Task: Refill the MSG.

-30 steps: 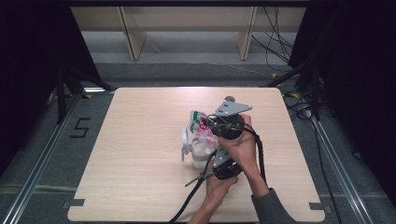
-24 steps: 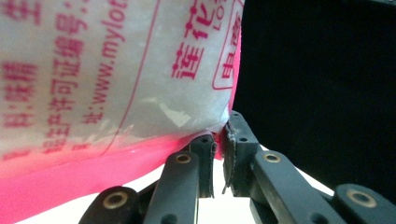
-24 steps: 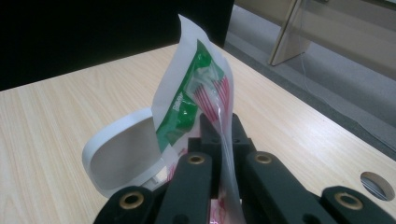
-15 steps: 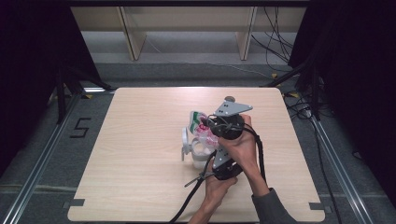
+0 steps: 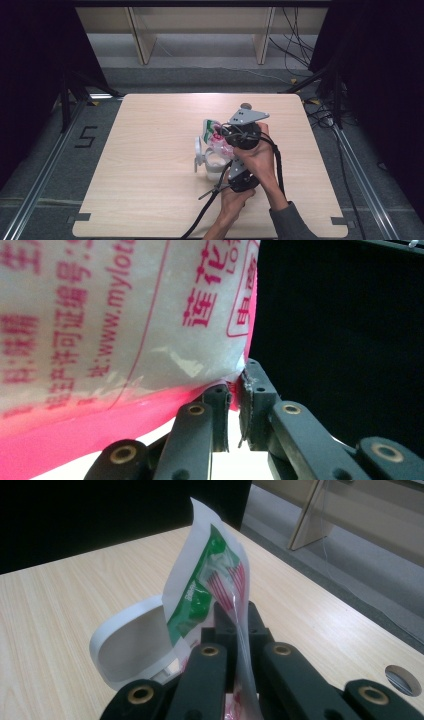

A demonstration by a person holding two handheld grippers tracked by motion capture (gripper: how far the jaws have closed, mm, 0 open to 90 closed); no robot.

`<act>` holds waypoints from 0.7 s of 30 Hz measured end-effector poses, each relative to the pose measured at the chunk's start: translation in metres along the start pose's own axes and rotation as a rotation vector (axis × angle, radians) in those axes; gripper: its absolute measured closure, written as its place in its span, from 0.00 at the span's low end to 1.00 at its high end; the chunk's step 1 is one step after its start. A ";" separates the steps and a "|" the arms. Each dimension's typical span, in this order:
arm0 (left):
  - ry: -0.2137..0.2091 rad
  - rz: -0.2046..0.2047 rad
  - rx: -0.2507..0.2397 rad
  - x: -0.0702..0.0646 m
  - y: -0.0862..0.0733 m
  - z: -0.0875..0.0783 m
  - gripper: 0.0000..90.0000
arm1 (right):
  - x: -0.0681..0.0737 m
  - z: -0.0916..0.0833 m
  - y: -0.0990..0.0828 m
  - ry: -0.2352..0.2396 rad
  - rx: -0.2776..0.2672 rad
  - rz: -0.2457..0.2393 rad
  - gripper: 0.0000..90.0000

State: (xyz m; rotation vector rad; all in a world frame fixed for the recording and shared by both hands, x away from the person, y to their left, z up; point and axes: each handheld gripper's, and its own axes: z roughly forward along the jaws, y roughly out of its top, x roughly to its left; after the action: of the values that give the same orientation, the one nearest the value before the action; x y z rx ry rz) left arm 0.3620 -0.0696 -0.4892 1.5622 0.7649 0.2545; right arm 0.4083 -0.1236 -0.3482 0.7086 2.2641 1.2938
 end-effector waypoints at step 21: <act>-0.025 -0.062 -0.065 -0.006 0.005 0.003 0.92 | 0.000 -0.003 0.003 0.017 0.016 0.004 1.00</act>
State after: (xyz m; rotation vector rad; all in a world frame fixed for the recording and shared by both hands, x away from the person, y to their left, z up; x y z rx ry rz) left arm 0.3612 -0.0754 -0.4836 1.4750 0.7774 0.2122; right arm 0.4069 -0.1239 -0.3446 0.7111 2.2902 1.2896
